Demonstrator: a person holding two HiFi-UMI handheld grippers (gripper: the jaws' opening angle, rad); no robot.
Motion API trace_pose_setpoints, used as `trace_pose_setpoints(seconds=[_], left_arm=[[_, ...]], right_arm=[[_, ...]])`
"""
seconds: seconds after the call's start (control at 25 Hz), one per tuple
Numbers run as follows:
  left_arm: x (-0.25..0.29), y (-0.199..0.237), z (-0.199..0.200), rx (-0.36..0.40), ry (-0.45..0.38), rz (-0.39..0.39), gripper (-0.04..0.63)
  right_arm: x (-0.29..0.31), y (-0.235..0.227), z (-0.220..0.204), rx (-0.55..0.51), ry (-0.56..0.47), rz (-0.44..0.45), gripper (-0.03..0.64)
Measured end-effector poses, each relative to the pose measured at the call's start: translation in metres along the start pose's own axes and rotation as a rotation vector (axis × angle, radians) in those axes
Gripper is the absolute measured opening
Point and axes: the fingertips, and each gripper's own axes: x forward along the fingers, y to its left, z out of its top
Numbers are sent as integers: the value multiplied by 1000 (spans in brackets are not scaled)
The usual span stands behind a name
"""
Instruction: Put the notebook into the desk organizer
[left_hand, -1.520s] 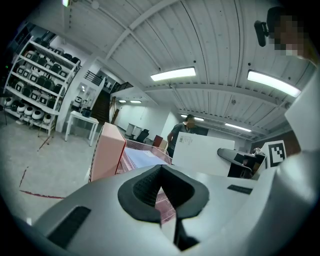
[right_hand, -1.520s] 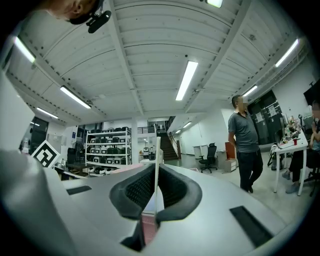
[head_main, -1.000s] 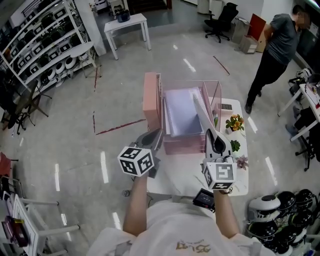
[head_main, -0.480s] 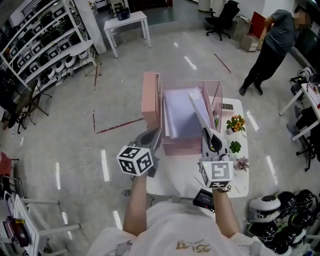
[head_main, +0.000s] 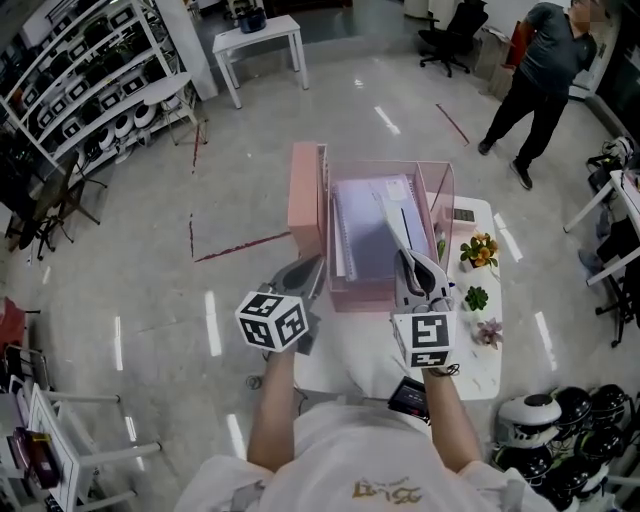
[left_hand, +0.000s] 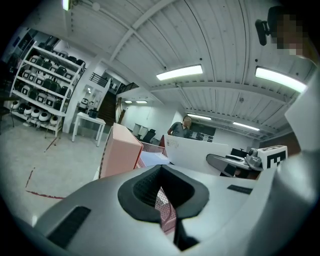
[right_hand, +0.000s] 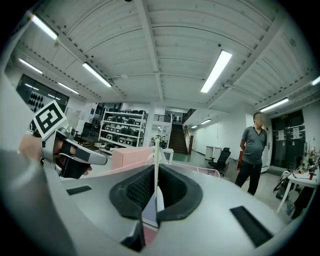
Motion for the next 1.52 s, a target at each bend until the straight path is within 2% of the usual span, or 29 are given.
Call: trace_pose_setpoints(seconds=[0.8, 1.32, 1.44, 1.52], left_arm=[[14, 34, -1, -42, 16, 35, 15], [21, 47, -3, -74, 27, 32, 15], [22, 48, -7, -80, 33, 32, 15], [22, 49, -8, -85, 35, 33, 15]], right_arm=[[68, -4, -20, -5, 94, 43, 35], [93, 11, -38, 10, 178, 146, 78], [94, 15, -40, 12, 193, 187, 111], [94, 21, -43, 8, 209, 230, 158]])
